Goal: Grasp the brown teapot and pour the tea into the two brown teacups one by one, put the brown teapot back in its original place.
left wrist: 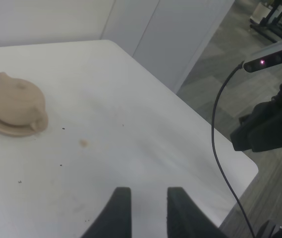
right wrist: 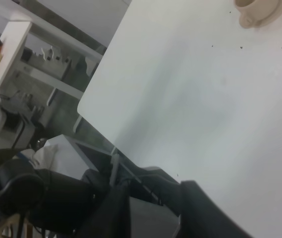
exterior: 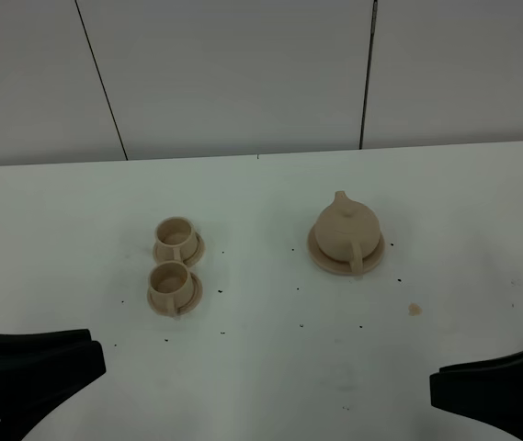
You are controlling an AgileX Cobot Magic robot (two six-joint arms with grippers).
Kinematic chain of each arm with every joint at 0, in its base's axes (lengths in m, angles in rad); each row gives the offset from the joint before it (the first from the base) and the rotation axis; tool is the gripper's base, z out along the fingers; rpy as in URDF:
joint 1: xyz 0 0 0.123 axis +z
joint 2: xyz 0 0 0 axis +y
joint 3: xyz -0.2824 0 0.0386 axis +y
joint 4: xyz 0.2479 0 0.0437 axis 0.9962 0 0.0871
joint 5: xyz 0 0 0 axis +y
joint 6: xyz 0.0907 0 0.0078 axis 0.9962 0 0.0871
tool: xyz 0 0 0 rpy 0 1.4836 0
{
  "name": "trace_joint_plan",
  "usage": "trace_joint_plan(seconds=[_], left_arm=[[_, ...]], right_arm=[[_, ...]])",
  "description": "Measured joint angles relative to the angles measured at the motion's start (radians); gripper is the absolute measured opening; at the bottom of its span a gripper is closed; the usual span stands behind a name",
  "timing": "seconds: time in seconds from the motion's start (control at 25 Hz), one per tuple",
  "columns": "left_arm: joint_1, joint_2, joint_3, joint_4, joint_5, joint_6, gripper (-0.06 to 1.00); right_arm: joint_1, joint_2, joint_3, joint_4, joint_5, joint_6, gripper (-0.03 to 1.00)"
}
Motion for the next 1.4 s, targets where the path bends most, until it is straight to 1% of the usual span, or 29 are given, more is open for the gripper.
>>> trace_joint_plan(seconds=[0.28, 0.36, 0.48, 0.72, 0.8, 0.88, 0.92, 1.08, 1.16, 1.24, 1.32, 1.4], left_arm=[[0.000, 0.000, 0.000, 0.000, 0.005, 0.000, 0.25], [0.000, 0.000, 0.000, 0.011, 0.013, -0.003, 0.24], [0.000, 0.000, 0.000, 0.069, 0.039, -0.040, 0.25], [0.000, -0.011, 0.000, 0.220, 0.043, -0.206, 0.25], [0.000, -0.041, 0.000, 0.282, 0.043, -0.259, 0.25], [0.000, -0.092, 0.000, 0.349, 0.044, -0.333, 0.25], [0.000, -0.126, 0.000, 0.393, 0.045, -0.370, 0.25], [0.000, -0.290, 0.000, 0.591, 0.064, -0.572, 0.25], [0.000, -0.366, 0.000, 0.686, 0.095, -0.675, 0.25], [0.000, -0.437, -0.002, 0.782, 0.142, -0.755, 0.25], [0.000, -0.485, -0.013, 0.855, 0.180, -0.813, 0.25], [0.000, -0.526, -0.023, 0.923, 0.193, -0.832, 0.25]], right_arm=[[0.000, 0.000, 0.000, -0.004, 0.000, 0.000, 0.24], [0.000, 0.000, 0.000, -0.004, 0.000, 0.000, 0.24], [0.000, 0.000, 0.000, -0.004, 0.000, -0.001, 0.24], [0.000, 0.000, 0.000, -0.004, 0.001, -0.007, 0.24], [0.000, 0.000, 0.000, -0.005, 0.001, -0.007, 0.24], [0.000, 0.000, 0.000, -0.005, 0.001, -0.007, 0.24], [0.000, 0.000, 0.000, -0.006, 0.001, -0.007, 0.24], [0.000, 0.000, 0.000, -0.008, 0.001, -0.008, 0.24], [0.000, 0.000, 0.000, -0.008, 0.001, -0.009, 0.24], [0.000, 0.000, 0.000, -0.008, 0.001, -0.010, 0.24], [0.000, 0.000, 0.000, -0.008, 0.001, -0.010, 0.24], [0.000, 0.000, 0.000, -0.008, 0.000, -0.010, 0.24]])
